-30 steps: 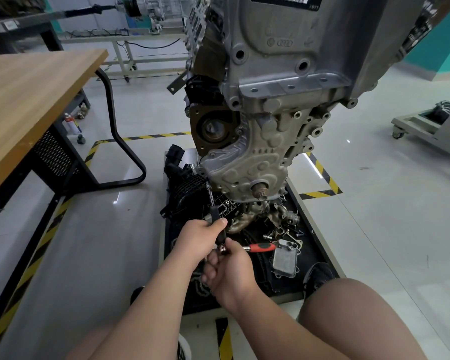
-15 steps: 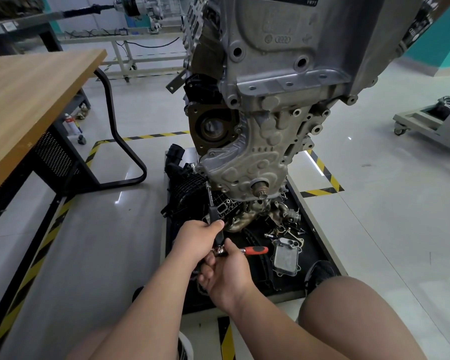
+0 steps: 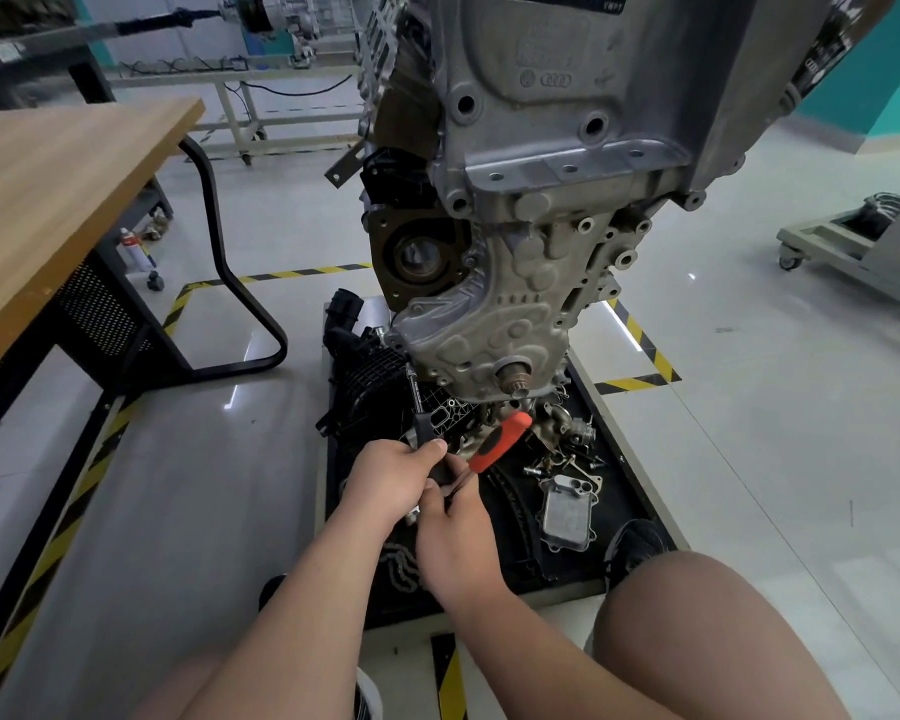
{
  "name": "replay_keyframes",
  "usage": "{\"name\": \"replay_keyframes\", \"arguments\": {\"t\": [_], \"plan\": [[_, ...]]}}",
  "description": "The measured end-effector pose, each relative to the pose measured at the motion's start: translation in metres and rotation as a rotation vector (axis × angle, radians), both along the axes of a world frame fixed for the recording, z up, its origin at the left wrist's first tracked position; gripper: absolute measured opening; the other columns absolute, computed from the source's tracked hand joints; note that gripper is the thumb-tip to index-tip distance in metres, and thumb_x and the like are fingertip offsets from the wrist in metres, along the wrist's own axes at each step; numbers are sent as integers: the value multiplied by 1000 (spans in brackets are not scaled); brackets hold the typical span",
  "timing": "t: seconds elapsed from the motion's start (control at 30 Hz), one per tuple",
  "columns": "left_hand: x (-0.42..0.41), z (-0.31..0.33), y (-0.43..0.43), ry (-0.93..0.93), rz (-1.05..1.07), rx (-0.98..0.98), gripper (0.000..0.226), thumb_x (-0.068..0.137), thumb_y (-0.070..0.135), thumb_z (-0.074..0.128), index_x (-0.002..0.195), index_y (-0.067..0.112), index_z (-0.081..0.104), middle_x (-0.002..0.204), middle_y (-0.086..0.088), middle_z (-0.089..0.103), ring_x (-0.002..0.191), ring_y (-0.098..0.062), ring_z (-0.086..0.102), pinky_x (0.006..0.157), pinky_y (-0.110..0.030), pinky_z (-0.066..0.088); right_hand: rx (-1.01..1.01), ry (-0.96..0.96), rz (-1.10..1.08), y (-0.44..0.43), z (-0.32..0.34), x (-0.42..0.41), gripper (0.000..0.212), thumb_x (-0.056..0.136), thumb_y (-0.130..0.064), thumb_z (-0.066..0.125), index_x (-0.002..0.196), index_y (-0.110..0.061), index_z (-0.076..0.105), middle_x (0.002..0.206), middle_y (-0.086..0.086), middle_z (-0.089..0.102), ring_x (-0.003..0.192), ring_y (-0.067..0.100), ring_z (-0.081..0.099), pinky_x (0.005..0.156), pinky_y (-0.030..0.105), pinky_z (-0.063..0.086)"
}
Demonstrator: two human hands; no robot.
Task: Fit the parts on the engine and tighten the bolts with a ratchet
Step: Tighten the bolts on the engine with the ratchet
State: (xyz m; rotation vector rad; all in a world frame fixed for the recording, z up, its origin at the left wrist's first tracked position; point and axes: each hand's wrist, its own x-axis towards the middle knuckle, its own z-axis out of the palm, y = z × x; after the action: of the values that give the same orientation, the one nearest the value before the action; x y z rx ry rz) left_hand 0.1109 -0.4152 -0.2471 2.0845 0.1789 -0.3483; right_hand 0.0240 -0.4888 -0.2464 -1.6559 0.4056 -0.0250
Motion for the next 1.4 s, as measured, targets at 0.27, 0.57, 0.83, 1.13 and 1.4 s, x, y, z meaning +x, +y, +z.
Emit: {"name": "replay_keyframes", "arguments": {"t": [0.27,0.57,0.83,1.13,1.4], "plan": [[-1,-2,0,-36,-3,7,57,82,42,69,45,22,31,38,11,28,41,-11,30,51,-27,28,332,213,-160,6,2,7,45,101,-49,30,109,-13,57,84,-1,57,70,12,48,66,27,37],[-2,-2,0,-45,-15,15,50,82,45,69,51,19,39,37,11,33,38,-9,35,51,-26,32,485,238,-210,4,4,8,47,102,-46,32,99,-8,59,51,-2,58,37,11,47,40,21,39],[-9,4,-3,35,-18,-47,51,79,61,62,53,18,54,37,-2,51,28,-17,47,39,-20,33,956,251,-274,1,15,11,52,105,-45,30,93,-3,58,50,7,45,34,16,34,42,24,35],[-11,5,-2,109,11,-70,51,84,62,52,59,18,53,40,-2,55,31,-17,49,39,-20,35,1135,298,-300,-2,15,13,52,103,-48,32,105,-3,58,51,5,43,32,12,27,37,21,32],[-5,6,3,24,23,-13,48,89,51,57,60,14,63,47,7,55,53,-15,53,56,-27,41,23,108,-22,-3,6,6,30,103,-39,32,99,-18,53,70,0,58,55,10,49,53,22,37]]}}
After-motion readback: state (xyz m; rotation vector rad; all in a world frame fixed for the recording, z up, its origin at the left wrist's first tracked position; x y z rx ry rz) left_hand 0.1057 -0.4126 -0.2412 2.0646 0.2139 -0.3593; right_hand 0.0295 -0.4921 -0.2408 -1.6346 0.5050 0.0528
